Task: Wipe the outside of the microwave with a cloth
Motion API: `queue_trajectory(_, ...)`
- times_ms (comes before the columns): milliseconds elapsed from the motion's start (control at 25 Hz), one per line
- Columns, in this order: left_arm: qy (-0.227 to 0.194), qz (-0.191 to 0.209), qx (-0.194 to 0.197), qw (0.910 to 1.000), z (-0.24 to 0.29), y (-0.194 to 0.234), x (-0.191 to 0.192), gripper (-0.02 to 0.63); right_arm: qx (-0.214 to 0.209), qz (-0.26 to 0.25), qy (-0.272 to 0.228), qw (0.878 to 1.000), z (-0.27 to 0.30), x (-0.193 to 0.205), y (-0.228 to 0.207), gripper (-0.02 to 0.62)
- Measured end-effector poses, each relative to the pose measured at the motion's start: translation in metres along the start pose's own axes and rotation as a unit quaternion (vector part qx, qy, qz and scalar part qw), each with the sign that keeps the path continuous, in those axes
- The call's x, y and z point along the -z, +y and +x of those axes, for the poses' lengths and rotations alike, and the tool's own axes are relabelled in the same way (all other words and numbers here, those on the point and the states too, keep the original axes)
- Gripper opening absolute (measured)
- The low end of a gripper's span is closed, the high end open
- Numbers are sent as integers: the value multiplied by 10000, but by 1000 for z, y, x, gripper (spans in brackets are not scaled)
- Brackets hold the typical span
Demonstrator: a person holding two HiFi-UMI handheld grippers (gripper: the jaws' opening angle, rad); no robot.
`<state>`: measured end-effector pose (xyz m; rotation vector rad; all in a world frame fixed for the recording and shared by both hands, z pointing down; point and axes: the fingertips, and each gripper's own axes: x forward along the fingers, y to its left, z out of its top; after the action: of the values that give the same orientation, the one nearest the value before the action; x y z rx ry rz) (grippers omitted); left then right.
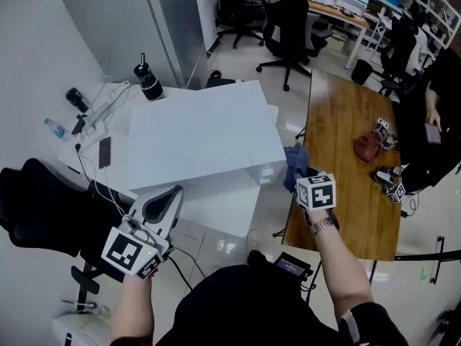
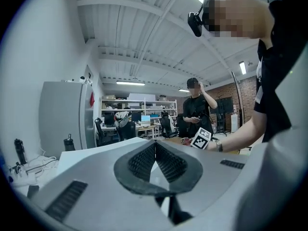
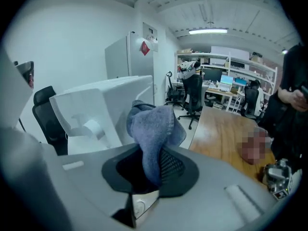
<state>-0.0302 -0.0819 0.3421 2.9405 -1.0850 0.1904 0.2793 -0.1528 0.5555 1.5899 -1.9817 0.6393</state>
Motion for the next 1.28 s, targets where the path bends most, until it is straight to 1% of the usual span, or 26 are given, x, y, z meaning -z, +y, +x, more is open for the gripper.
queue_trajectory(280,-108,-53,-55,9999,-45,-7,7,5,78,-86,-430,9990,-55,2,42,64)
queue_trajectory(480,-173,-77,-169,9997,-78,-7,10,5,-115,-317,-703,9970,-78,-1,93,64)
queue_trajectory(680,-188,-98,-382,9990,-113,-5,14,5,-515,-668,-859,9927,-84,-4,158,65)
queue_trajectory(840,-176,-129,-636,9977,-142,3,19,5,-938,-988,-973,9859,-77,-10,215,64)
queue_trajectory(1040,-141,-187,-970,9950,-180,21,26,5,-1515,-1405,-1102,9722,-61,-15,296,65)
queue_trajectory(1280,-65,-195,-1406,9898,-220,41,31,5,-2116,-1829,-1320,9510,-37,-21,385,64)
